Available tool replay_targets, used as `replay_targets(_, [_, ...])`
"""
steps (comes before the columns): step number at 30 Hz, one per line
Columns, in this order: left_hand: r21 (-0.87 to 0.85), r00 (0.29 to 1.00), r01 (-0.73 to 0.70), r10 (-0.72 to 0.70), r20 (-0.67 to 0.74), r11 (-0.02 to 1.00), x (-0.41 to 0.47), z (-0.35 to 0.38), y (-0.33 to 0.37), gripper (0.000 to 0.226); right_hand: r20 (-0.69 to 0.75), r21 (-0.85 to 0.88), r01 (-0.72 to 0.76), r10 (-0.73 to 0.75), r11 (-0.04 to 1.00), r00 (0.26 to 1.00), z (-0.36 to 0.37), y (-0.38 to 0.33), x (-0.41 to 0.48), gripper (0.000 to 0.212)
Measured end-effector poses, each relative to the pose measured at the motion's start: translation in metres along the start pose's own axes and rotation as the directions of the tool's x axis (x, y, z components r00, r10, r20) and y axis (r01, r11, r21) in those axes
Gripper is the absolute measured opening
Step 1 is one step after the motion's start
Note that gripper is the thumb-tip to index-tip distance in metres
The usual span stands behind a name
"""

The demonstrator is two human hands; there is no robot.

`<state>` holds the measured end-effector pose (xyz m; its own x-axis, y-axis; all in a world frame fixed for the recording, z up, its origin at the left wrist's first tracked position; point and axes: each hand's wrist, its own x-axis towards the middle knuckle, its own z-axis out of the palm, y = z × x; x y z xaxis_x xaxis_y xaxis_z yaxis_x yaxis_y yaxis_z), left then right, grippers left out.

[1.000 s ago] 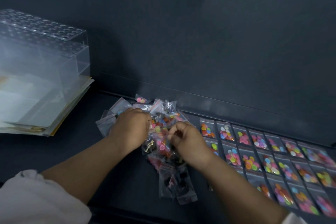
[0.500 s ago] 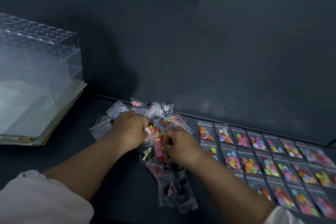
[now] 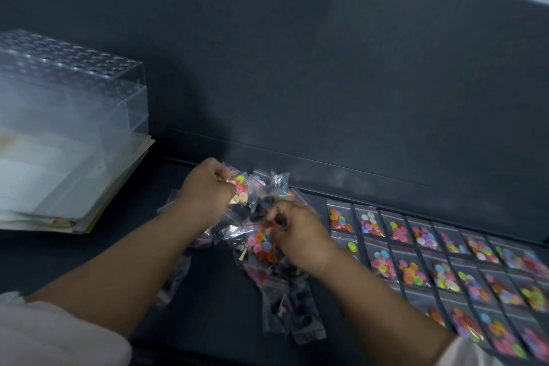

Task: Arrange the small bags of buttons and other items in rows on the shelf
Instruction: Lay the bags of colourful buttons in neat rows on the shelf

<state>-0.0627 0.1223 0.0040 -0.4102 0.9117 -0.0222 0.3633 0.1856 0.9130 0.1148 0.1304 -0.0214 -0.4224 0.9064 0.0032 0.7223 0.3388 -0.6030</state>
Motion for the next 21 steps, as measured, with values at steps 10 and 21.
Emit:
replay_targets(10, [-0.302, 0.961, 0.268, -0.233, 0.149, 0.915, -0.028, -0.013, 0.001, 0.018, 0.135, -0.121, -0.074, 0.091, 0.990, 0.987, 0.002, -0.001, 0.002, 0.014])
replay_targets(21, [-0.485, 0.923, 0.385, -0.339, 0.183, 0.785, -0.047, -0.008, 0.020, 0.012, -0.014, 0.498, -0.019, 0.031, 0.867, 0.999, -0.014, -0.009, -0.009, 0.024])
